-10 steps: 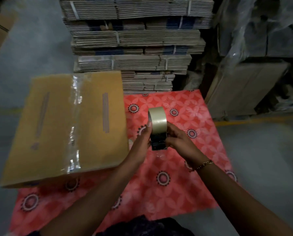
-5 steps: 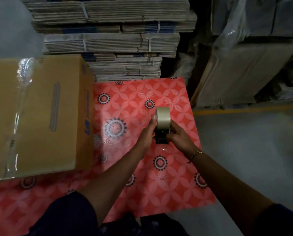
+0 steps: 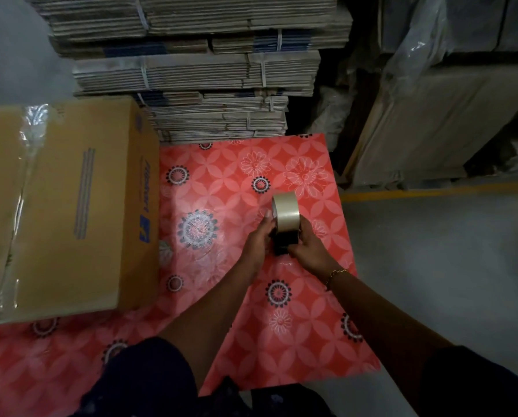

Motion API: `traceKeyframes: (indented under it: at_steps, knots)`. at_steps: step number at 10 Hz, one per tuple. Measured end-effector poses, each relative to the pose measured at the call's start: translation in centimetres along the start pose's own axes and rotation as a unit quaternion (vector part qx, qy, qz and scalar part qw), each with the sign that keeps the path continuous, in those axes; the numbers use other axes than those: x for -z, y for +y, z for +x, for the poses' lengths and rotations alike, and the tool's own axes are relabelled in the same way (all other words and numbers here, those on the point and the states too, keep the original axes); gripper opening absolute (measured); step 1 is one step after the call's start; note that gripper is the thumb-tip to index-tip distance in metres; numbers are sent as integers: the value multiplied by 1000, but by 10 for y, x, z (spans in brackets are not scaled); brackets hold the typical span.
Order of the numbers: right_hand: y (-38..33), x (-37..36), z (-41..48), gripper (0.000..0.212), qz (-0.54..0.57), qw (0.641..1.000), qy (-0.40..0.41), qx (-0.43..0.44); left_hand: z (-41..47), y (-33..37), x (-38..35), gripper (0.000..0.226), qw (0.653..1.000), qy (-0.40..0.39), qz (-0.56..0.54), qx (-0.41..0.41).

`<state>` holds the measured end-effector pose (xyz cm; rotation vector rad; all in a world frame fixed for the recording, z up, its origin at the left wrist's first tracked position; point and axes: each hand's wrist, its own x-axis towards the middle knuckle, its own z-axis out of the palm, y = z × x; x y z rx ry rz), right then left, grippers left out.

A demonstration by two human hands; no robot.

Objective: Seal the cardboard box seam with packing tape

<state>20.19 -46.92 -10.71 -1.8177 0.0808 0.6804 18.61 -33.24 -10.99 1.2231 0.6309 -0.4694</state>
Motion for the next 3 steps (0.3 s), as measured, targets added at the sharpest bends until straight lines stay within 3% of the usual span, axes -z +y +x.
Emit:
traceKeyframes:
  at_steps: [2, 3]
  knots:
    - [4, 1, -1, 74, -13, 1000, 0, 15, -14, 4, 3, 30, 1000, 7, 17, -14]
    - [5, -1, -11, 71, 22, 999, 35, 6, -16, 1, 23, 40, 996, 31, 71, -41]
